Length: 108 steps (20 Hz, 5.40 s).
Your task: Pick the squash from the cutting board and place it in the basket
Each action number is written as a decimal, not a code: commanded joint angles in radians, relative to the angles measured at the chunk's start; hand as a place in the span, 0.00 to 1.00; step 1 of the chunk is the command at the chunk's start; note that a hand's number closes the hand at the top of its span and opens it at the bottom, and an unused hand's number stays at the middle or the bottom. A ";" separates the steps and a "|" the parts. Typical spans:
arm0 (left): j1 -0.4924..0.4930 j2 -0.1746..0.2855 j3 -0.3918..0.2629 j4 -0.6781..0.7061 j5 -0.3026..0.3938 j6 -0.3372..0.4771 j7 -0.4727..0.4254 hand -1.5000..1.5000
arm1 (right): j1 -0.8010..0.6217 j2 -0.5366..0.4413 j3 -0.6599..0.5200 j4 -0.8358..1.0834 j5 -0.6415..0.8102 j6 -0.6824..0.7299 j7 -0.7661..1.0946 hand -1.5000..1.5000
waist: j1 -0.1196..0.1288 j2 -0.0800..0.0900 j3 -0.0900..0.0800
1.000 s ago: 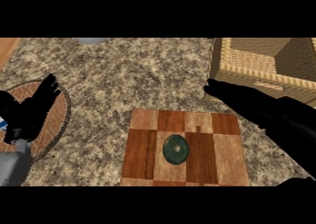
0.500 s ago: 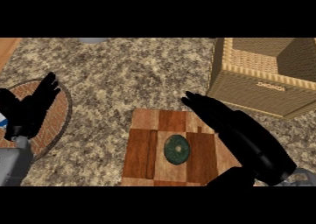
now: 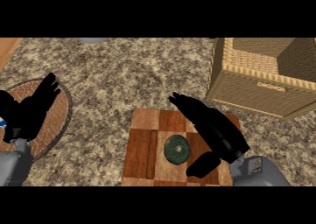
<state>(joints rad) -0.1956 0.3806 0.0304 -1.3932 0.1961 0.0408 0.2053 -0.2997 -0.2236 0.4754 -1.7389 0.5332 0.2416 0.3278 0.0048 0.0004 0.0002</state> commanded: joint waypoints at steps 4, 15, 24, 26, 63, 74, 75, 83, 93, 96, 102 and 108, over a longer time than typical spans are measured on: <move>0.010 -0.035 0.029 0.047 -0.032 -0.028 -0.046 0.50 | -0.032 0.063 0.006 0.107 0.097 0.063 0.010 0.00 | -0.003 0.000 0.000; -0.020 -0.052 0.089 0.086 -0.084 -0.066 -0.059 0.50 | 0.092 0.061 -0.054 0.123 0.164 0.062 -0.193 0.00 | -0.006 0.000 0.000; 0.103 -0.106 0.062 -0.113 -0.095 -0.063 0.011 0.50 | 0.137 0.053 -0.072 0.091 0.164 0.128 -0.266 0.00 | -0.001 -0.002 0.000; 0.055 -0.123 0.044 -0.101 -0.117 -0.047 0.042 0.50 | 0.059 0.105 -0.085 0.193 0.210 0.099 -0.243 0.00 | 0.000 -0.001 0.000; -0.013 -0.106 0.140 0.025 -0.132 -0.128 0.005 0.50 | 0.235 0.222 0.434 0.098 0.280 -0.382 0.358 1.00 | 0.010 0.000 0.001; 0.000 -0.098 0.157 0.043 -0.130 -0.134 -0.016 0.50 | 0.018 0.222 0.596 -0.188 0.471 -0.694 0.638 1.00 | -0.006 -0.009 -0.002; -0.014 -0.094 0.161 0.059 -0.131 -0.135 -0.022 0.50 | -0.019 0.222 0.548 -0.221 0.467 -0.652 0.659 1.00 | -0.010 -0.007 -0.002; -0.005 -0.147 0.114 -0.011 -0.158 -0.092 0.034 0.50 | -0.354 0.223 0.361 -0.262 0.477 -0.458 0.951 1.00 | 0.004 -0.005 -0.002; -0.015 -0.107 0.157 0.010 -0.125 -0.133 0.014 0.50 | -0.653 0.223 0.003 -0.072 0.398 -0.360 0.919 1.00 | 0.004 -0.002 -0.001; 0.014 -0.101 0.162 -0.018 -0.125 -0.133 0.022 0.50 | -0.637 0.210 -0.066 -0.009 0.436 -0.345 0.843 1.00 | 0.002 -0.003 -0.001; -0.011 -0.118 0.156 0.030 -0.152 -0.109 -0.012 0.50 | -0.718 0.132 -0.207 0.147 0.467 -0.304 0.795 1.00 | -0.002 0.001 -0.001; -0.001 -0.139 0.138 -0.045 -0.146 -0.101 0.043 0.50 | -0.580 0.040 -0.313 0.109 0.395 -0.299 0.629 1.00 | -0.006 -0.001 0.000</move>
<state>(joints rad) -0.1954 0.2553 0.1746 -1.4235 0.0512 -0.0681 0.2390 -0.9404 -0.1292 0.2206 -1.6125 0.9584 -0.0902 1.0056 0.0030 -0.0005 -0.0003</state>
